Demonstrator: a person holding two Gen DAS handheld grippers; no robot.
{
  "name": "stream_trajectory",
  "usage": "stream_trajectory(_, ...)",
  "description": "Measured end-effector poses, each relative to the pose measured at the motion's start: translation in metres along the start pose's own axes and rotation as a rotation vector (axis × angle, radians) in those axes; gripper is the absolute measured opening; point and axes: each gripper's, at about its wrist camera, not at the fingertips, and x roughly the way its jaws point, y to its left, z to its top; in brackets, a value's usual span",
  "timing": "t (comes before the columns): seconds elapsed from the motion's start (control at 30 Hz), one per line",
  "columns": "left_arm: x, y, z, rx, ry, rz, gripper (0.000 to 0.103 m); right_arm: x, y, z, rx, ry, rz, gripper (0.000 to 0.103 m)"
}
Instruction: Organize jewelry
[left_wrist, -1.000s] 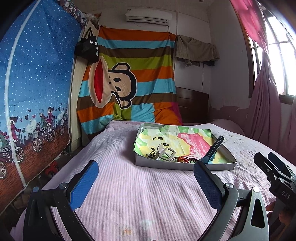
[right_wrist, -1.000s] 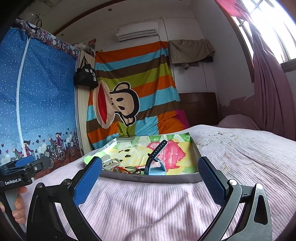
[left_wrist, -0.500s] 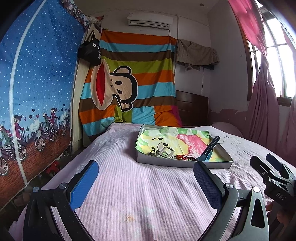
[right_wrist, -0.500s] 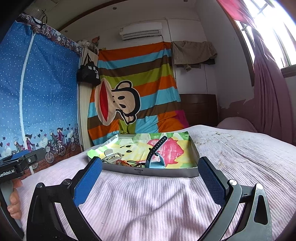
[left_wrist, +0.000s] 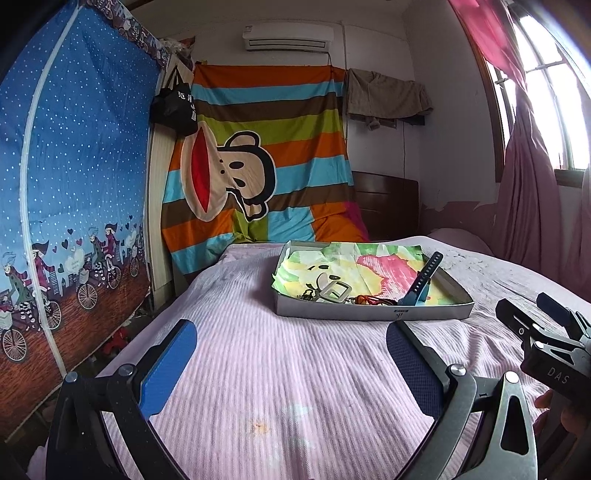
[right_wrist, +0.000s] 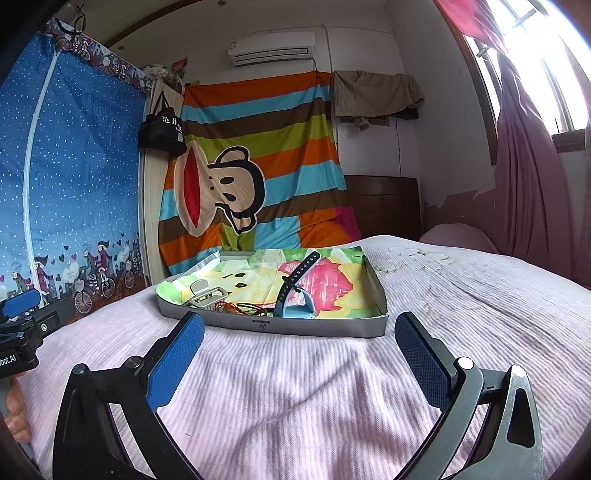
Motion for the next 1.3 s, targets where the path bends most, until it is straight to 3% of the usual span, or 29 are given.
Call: stream_trajectory(1.3,0.0003,0.0036,0.0005,-0.005,0.004,0.003,0.103,0.0011,0.0002,0.0008,0.002,-0.001,-0.006,0.102)
